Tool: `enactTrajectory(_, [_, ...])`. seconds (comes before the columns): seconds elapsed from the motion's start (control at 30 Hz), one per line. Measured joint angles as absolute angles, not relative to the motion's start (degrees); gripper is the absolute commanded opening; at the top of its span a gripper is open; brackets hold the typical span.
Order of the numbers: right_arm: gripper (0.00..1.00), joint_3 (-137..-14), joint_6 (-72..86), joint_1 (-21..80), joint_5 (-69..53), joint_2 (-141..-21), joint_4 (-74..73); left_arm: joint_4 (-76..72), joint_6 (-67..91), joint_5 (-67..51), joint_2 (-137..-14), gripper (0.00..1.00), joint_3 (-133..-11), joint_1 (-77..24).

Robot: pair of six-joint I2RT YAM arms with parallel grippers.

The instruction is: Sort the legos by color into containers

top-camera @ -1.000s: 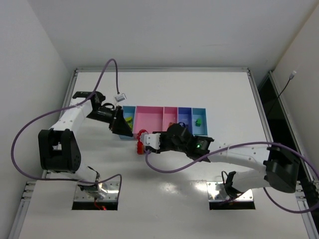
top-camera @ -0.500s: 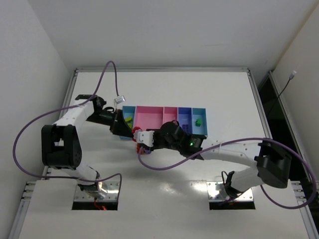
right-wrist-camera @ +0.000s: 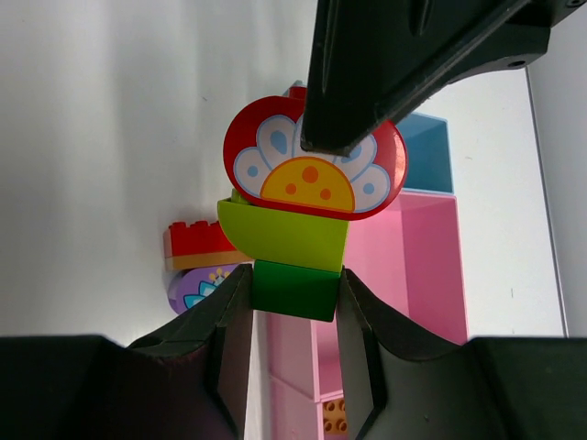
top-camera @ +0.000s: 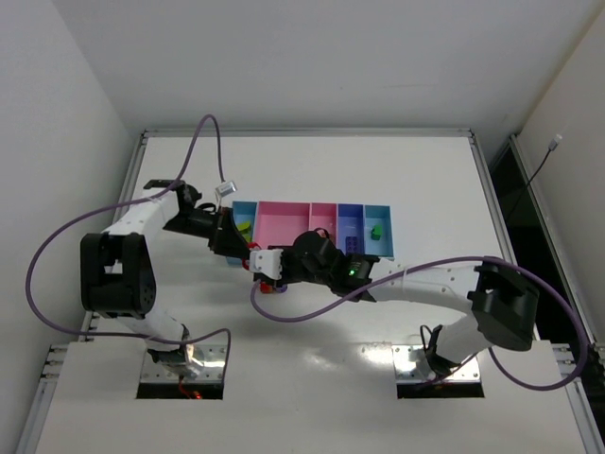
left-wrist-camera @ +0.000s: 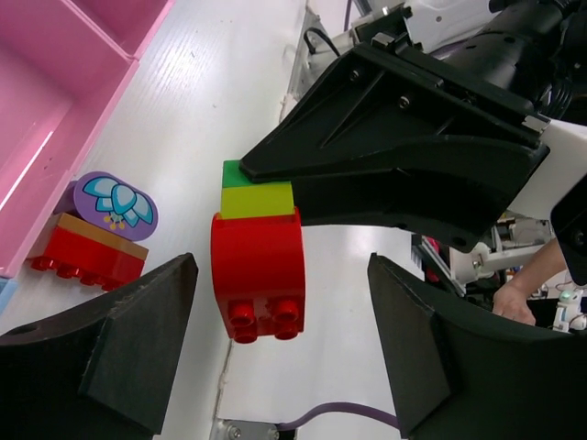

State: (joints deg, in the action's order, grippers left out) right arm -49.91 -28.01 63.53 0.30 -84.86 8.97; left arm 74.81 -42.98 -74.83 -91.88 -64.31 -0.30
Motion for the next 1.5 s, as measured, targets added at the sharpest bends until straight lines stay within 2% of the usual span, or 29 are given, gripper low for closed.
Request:
enactTrajectory(0.23, [0.0,-50.76,-28.01,63.53,0.47,-85.49,9.23,74.81,-43.07,-75.26,-92.18,0.57,-64.31,-1.19])
enactTrajectory(0.37, [0.0,-51.11,-27.7,63.53,0.45,-85.49,9.87,74.08,-42.96,-74.59,-92.64,0.37,-64.31,-2.17])
enactTrajectory(0.4, [0.0,-51.11,-27.46,63.53,0.49,-85.49,9.76,73.87,-42.92,-74.35,-92.84,0.23,-64.31,-2.2])
enactTrajectory(0.47, [0.0,-51.11,-27.14,63.53,0.58,-85.52,9.67,73.67,-43.09,-74.15,-92.99,0.15,-64.31,-2.28])
enactTrajectory(0.77, [0.0,-48.95,-25.71,64.18,0.47,-83.81,10.35,72.97,-43.13,-75.07,-91.44,0.11,-61.25,-1.61])
enactTrajectory(1.23, [0.0,-42.11,-23.46,63.37,3.55,-74.61,4.21,72.97,-42.81,-74.65,-90.21,0.11,-60.86,1.74])
enactTrajectory(1.5, [0.0,-42.76,-12.91,55.44,12.05,-73.01,-1.19,69.34,-39.72,-72.49,-85.93,0.11,-60.86,3.64])
